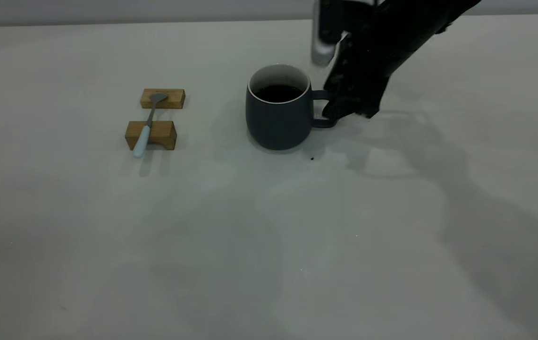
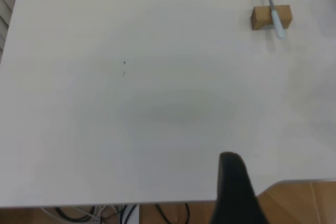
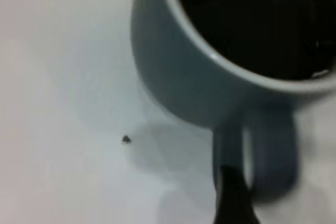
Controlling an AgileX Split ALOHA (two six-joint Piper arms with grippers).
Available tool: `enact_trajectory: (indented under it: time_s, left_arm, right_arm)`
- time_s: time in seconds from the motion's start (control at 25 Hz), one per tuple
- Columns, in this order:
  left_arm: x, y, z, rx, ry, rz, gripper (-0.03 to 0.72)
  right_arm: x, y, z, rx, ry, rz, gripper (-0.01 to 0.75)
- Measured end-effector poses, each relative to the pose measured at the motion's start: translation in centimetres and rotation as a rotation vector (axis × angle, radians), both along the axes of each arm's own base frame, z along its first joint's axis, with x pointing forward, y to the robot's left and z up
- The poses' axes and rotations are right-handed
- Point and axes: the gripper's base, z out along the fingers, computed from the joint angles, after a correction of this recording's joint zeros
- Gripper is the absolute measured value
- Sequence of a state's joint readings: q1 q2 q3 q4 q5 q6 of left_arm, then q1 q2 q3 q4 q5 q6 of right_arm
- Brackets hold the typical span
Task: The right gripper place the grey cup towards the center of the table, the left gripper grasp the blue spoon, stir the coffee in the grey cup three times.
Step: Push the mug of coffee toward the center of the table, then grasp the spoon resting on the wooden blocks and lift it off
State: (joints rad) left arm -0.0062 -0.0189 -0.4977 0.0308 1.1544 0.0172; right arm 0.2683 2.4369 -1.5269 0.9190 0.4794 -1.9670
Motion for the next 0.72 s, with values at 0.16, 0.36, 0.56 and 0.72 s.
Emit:
enact_trajectory:
  time_s: [0.16,0.36,0.56,0.72]
  left_arm:
    - [0.0,0.0,0.0,0.0,0.0,0.0,0.544]
    - [0.0,0.0,0.0,0.0,0.0,0.0,0.544]
    - [0.0,0.0,0.0,0.0,0.0,0.0,0.544]
    - [0.0,0.0,0.0,0.0,0.0,0.0,0.544]
  right_arm:
    - [-0.7,-1.8,3.8,0.08,0.074,-0.089,0.5]
    - [-3.4,-4.0,11.1,0.347,0.389,-0.544,0.5]
    - [-8.6,-7.8,16.6,0.422,0.595,-1.036,0.5]
    - [-15.4,-10.0,20.4,0.264,0.512,-1.117,0.5]
